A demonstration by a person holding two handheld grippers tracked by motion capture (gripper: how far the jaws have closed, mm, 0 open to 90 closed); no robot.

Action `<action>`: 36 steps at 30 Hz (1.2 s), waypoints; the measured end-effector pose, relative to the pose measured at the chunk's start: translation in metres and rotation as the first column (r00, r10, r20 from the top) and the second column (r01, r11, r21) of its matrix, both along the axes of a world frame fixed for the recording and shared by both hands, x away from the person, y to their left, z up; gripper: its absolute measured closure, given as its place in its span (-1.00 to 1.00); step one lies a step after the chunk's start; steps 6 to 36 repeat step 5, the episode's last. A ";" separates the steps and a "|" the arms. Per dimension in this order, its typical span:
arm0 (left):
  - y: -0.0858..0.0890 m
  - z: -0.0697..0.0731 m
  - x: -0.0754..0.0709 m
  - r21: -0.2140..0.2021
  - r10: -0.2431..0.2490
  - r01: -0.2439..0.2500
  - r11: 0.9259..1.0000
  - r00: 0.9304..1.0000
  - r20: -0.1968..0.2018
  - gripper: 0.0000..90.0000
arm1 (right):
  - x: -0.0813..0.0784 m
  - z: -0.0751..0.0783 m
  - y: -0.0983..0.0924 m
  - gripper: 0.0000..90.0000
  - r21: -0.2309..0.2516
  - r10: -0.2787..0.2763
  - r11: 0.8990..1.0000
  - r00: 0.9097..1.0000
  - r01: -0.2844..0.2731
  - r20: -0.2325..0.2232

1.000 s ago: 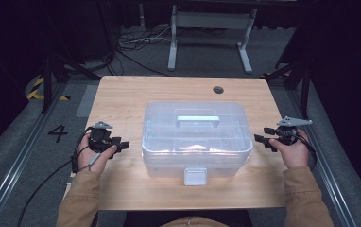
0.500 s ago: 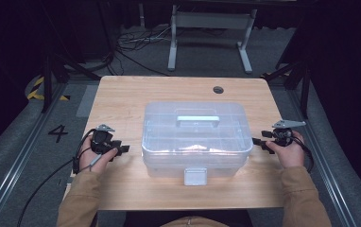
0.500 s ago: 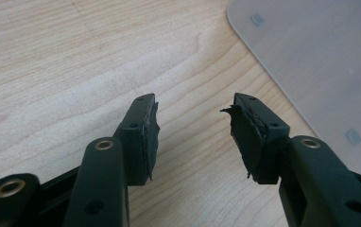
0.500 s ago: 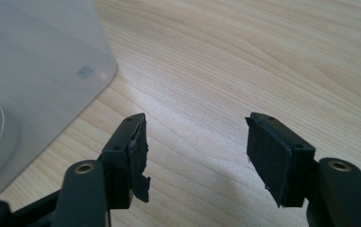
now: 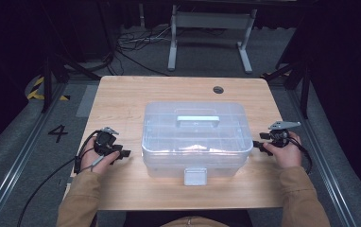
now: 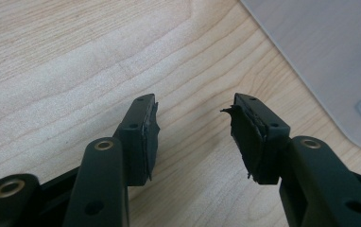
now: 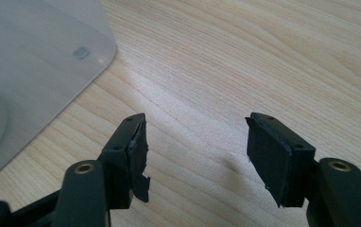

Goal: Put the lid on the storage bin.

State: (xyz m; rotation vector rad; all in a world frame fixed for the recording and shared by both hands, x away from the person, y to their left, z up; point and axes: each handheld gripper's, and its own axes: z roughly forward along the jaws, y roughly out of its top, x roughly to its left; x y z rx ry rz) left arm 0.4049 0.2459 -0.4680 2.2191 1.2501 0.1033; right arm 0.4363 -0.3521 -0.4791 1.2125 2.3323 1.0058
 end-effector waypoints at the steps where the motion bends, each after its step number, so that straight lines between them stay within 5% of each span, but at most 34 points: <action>1: 0.000 0.000 0.000 -0.001 0.000 0.000 1.000 1.000 0.000 0.14 | 0.000 0.000 0.000 -0.13 0.001 0.000 1.000 1.000 0.000 0.000; 36: 0.001 0.001 0.000 -0.011 0.005 -0.005 1.000 1.000 0.006 0.13 | 0.001 0.000 0.000 -0.13 -0.002 -0.001 1.000 1.000 0.002 0.008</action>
